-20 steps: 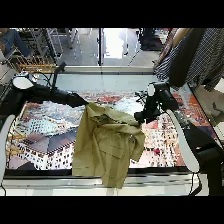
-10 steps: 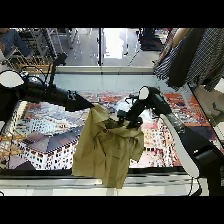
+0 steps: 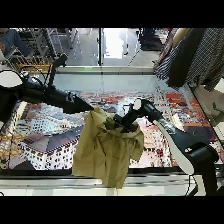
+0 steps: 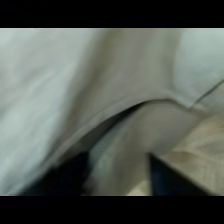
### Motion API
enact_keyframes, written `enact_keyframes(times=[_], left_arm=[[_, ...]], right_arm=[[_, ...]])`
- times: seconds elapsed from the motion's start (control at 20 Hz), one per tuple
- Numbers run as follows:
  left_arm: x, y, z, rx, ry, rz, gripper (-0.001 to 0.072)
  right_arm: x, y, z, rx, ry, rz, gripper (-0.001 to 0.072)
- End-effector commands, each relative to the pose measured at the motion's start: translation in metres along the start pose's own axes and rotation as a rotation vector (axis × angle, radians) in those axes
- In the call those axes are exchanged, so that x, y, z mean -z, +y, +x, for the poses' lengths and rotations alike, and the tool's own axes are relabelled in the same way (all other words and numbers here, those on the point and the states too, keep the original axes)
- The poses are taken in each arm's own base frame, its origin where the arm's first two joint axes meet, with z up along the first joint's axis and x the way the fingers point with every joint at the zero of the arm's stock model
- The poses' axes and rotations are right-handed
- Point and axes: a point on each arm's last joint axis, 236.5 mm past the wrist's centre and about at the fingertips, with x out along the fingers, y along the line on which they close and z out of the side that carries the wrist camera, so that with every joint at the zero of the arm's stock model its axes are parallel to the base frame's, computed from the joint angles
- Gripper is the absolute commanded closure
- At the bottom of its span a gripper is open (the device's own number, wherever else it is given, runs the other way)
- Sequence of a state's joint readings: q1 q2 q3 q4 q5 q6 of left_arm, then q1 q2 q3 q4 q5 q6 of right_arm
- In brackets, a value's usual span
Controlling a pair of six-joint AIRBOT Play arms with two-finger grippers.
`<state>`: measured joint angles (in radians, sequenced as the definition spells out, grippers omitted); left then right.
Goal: Fold the clothes and pants, and hang the long-sleeved shirts on hangers.
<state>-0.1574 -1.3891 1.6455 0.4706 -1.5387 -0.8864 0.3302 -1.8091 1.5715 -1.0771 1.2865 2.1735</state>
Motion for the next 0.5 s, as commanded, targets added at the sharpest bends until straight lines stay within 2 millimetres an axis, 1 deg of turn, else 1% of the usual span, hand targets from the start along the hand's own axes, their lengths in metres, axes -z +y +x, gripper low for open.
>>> enact_keyframes(times=[0.0, 0.05, 0.1, 0.15, 0.2, 0.25, 0.3, 0.35, 0.4, 0.45], left_arm=[[0.0, 0.0, -0.001, 0.0, 0.0, 0.001, 0.07], [-0.001, 0.001, -0.001, -0.004, -0.005, 0.001, 0.07], [-0.004, 0.003, -0.001, -0.014, -0.016, 0.001, 0.07], [-0.01, 0.009, -0.002, -0.037, -0.043, -0.004, 0.07], [-0.02, 0.019, -0.006, -0.075, -0.09, -0.029, 0.07], [-0.033, 0.033, -0.013, -0.126, -0.15, -0.054, 0.07], [-0.048, 0.047, -0.027, -0.187, -0.222, -0.063, 0.07], [-0.062, 0.058, -0.043, -0.237, -0.283, -0.073, 0.07], [-0.076, 0.065, -0.063, -0.283, -0.343, -0.083, 0.07], [-0.089, 0.067, -0.082, -0.317, -0.39, -0.081, 0.07]], right_arm=[[0.002, -0.021, 0.014, 0.076, 0.032, 0.005, 0.0633], [-0.005, -0.02, 0.003, 0.08, 0.003, -0.04, 0.0692], [-0.01, -0.019, -0.013, 0.094, -0.023, -0.07, 0.0693], [-0.018, -0.017, -0.038, 0.109, -0.059, -0.099, 0.0694], [-0.025, -0.011, -0.068, 0.106, -0.101, -0.124, 0.0694], [-0.033, 0.002, -0.105, 0.074, -0.165, -0.164, 0.0693], [-0.039, 0.019, -0.142, 0.026, -0.232, -0.214, 0.0691], [-0.041, 0.037, -0.181, -0.025, -0.306, -0.27, 0.0691], [-0.04, 0.052, -0.213, -0.075, -0.374, -0.297, 0.0691], [-0.037, 0.067, -0.241, -0.139, -0.443, -0.327, 0.0691]])
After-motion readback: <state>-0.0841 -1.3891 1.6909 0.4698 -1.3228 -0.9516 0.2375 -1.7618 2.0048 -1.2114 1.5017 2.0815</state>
